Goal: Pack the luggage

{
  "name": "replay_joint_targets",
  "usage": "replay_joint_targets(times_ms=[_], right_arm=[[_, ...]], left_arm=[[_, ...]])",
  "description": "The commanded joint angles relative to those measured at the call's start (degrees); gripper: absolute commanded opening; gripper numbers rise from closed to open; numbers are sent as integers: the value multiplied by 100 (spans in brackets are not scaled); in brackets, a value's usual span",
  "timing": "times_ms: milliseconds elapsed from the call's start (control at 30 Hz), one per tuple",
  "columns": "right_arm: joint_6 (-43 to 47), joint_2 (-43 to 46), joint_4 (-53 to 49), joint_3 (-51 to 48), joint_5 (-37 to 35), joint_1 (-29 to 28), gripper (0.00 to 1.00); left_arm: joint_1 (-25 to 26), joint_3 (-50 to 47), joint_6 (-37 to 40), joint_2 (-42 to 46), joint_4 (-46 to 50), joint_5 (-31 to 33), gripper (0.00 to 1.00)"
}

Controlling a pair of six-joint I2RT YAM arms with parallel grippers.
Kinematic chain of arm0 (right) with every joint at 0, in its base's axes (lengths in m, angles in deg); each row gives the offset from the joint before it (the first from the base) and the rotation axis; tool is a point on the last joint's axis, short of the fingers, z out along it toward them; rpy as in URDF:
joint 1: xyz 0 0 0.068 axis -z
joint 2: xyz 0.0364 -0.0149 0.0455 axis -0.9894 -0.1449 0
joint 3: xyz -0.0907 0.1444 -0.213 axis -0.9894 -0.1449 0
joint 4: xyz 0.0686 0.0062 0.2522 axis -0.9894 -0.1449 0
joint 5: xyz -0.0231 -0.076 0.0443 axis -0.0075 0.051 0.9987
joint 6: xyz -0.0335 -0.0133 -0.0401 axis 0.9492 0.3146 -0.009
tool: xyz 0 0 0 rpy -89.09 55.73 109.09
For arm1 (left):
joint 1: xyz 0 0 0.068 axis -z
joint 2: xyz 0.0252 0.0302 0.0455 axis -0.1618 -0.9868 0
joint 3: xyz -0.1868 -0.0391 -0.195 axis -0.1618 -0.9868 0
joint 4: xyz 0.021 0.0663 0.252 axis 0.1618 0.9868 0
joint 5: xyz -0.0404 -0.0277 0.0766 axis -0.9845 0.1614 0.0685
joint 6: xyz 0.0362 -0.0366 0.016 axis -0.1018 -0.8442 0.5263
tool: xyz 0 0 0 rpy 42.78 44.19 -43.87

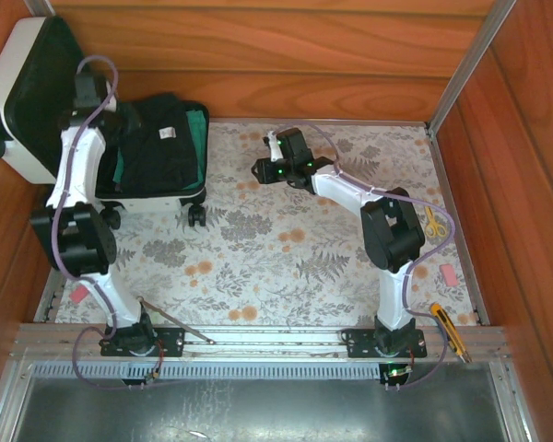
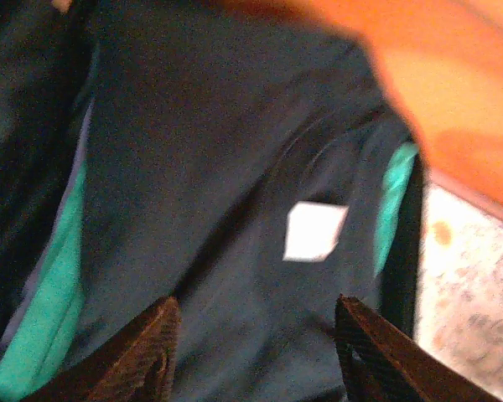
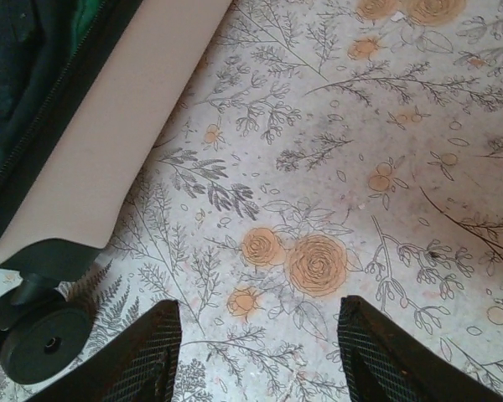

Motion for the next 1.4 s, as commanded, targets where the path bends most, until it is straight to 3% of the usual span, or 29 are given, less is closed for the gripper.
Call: replay_joint_targets(times_ms=[0, 200, 367, 733, 900, 1167, 1367], right_arm=[[64, 175, -174, -85, -36, 35, 54], [-105, 381, -243, -542, 26, 41, 53], [-189, 564, -295, -1004, 64, 36, 53], [-251, 468, -427, -1225, 157, 30, 51], [-194, 562, -466, -1208, 94, 31, 51], [-180, 579, -506, -1225, 130, 38, 51], [-225, 682, -547, -1296, 129, 33, 51]], left_arm=[[143, 1283, 225, -1089, -297, 299, 58], [125, 4260, -195, -3417, -298, 832, 61], [149, 5373, -320, -4512, -319, 644, 59], [317, 4893, 296, -4802, -658, -734, 52], [319, 4179, 1210, -4454, -27, -1490, 50], [284, 4439, 1964, -4967, 1231, -2065, 43], [317, 4884, 2200, -5282, 1381, -1802, 49]])
